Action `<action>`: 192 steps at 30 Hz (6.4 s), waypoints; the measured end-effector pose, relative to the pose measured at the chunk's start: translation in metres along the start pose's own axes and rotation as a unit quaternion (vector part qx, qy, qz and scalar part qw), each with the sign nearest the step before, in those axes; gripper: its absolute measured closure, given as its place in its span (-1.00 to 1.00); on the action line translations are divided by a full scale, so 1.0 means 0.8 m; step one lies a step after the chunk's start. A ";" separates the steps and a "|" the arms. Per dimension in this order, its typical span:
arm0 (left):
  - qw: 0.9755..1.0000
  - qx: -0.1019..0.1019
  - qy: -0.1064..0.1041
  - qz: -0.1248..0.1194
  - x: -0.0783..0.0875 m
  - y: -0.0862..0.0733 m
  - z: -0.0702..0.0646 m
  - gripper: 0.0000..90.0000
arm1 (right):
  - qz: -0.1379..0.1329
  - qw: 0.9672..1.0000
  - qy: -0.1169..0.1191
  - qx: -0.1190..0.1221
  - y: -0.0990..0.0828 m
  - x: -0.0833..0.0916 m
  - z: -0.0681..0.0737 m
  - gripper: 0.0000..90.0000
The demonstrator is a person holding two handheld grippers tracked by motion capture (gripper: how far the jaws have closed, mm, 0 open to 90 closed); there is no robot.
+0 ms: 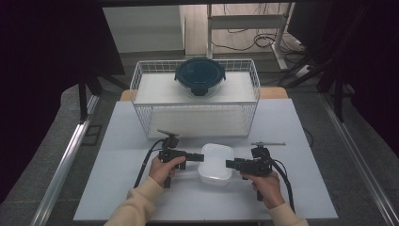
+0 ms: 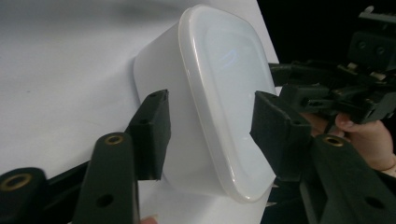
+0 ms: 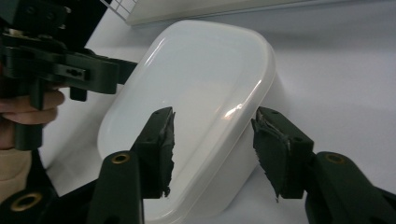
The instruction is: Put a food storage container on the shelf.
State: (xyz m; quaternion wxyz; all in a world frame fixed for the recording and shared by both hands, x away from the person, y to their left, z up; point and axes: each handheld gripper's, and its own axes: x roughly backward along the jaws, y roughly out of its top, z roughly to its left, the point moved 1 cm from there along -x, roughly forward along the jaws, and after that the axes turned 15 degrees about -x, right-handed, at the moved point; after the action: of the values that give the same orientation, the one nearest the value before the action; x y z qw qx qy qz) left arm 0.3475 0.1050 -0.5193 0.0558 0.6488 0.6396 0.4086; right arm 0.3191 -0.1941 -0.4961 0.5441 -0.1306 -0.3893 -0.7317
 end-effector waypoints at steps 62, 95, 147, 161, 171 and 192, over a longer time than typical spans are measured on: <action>0.993 -0.102 0.020 -0.061 0.074 0.017 -0.078 0.72 | -0.058 0.994 0.054 0.070 0.012 0.059 0.061 0.75; 0.977 -0.172 0.050 -0.115 0.162 0.096 -0.151 0.73 | -0.096 0.981 0.071 0.154 0.087 0.112 0.166 0.75; 0.982 -0.137 0.059 -0.114 0.233 0.285 -0.132 0.72 | -0.082 0.984 0.081 0.133 0.275 0.115 0.253 0.75; 0.988 -0.089 0.060 -0.109 0.219 0.303 -0.096 0.74 | -0.057 0.990 0.097 0.082 0.305 0.089 0.227 0.69; 0.992 -0.023 0.026 -0.123 0.206 0.320 -0.062 0.59 | -0.045 0.994 0.102 -0.001 0.345 0.061 0.205 0.63; 0.970 -0.127 0.112 -0.175 0.232 0.282 -0.089 -0.44 | -0.145 0.978 0.095 0.117 0.300 0.104 0.212 -0.12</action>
State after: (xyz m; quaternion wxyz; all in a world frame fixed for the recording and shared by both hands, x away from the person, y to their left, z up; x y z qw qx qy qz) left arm 0.4531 0.1956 -0.2531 0.1361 0.4641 0.6885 0.5404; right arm 0.4640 -0.1565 -0.2303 0.4782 0.0621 -0.4333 -0.7614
